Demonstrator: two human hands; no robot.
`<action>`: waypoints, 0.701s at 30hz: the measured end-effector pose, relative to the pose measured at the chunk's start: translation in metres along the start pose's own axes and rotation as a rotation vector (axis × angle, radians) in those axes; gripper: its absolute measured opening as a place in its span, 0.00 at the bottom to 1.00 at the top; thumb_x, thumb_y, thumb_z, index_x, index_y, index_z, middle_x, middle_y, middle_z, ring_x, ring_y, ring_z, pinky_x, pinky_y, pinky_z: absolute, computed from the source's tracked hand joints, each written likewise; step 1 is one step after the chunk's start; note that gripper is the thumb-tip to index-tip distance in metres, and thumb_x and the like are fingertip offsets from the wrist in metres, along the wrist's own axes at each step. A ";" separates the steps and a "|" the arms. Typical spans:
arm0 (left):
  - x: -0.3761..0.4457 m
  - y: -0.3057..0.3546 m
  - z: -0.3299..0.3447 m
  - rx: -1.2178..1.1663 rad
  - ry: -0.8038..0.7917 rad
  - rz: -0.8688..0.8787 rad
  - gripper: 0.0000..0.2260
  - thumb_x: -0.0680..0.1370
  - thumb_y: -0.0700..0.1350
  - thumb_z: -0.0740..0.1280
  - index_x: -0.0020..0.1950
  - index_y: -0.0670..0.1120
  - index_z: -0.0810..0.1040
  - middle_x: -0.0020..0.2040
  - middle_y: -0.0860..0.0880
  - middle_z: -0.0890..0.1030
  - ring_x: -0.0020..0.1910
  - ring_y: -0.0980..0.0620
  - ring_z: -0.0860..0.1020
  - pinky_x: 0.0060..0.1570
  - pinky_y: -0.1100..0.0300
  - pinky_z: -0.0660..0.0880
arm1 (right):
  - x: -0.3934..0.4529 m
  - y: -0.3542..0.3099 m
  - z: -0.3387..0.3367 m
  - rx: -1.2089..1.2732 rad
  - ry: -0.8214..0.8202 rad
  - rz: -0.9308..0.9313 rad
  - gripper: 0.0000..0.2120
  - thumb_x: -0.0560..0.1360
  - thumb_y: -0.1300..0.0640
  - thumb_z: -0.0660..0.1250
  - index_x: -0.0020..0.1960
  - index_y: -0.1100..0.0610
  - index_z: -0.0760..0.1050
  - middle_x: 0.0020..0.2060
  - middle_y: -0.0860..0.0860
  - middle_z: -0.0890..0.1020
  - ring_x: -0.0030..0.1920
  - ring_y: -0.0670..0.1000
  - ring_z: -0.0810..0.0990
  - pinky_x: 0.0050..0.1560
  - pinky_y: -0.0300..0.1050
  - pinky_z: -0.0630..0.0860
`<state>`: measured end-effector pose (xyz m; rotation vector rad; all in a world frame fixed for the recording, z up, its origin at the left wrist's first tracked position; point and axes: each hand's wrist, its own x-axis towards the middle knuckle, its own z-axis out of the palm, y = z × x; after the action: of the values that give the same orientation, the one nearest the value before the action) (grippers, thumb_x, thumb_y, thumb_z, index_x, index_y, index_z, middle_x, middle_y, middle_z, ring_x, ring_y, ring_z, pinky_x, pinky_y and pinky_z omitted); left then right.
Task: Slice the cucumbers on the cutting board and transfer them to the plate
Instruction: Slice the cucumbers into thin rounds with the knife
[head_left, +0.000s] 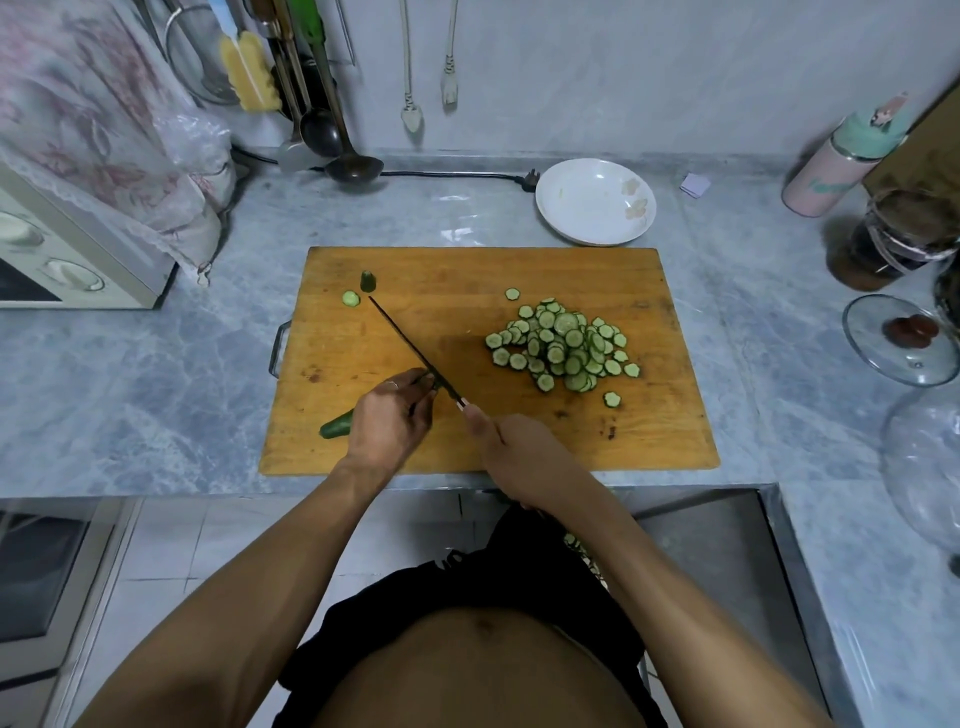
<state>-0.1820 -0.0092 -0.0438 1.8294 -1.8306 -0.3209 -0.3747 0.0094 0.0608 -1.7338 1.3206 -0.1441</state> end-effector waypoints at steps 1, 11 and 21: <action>-0.001 0.001 0.000 -0.006 0.003 0.005 0.11 0.76 0.40 0.69 0.56 0.44 0.84 0.59 0.47 0.82 0.52 0.46 0.82 0.51 0.62 0.75 | 0.002 0.000 0.001 0.004 -0.005 0.015 0.32 0.83 0.38 0.46 0.30 0.57 0.66 0.26 0.52 0.72 0.26 0.48 0.71 0.32 0.44 0.68; -0.003 0.000 0.000 -0.039 0.046 0.073 0.11 0.73 0.34 0.71 0.55 0.41 0.84 0.56 0.45 0.83 0.52 0.46 0.82 0.55 0.59 0.75 | 0.024 0.008 0.018 0.030 0.053 0.044 0.32 0.83 0.38 0.45 0.34 0.59 0.69 0.29 0.54 0.73 0.30 0.49 0.72 0.30 0.41 0.65; -0.005 0.000 0.001 -0.057 0.081 0.060 0.12 0.73 0.37 0.72 0.55 0.44 0.84 0.57 0.48 0.83 0.50 0.49 0.82 0.50 0.60 0.77 | 0.011 0.026 0.002 0.170 0.103 0.078 0.33 0.81 0.34 0.47 0.31 0.57 0.69 0.23 0.50 0.72 0.20 0.43 0.70 0.29 0.40 0.67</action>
<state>-0.1833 -0.0047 -0.0457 1.7206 -1.7985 -0.2709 -0.3873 0.0016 0.0365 -1.5465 1.4067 -0.2961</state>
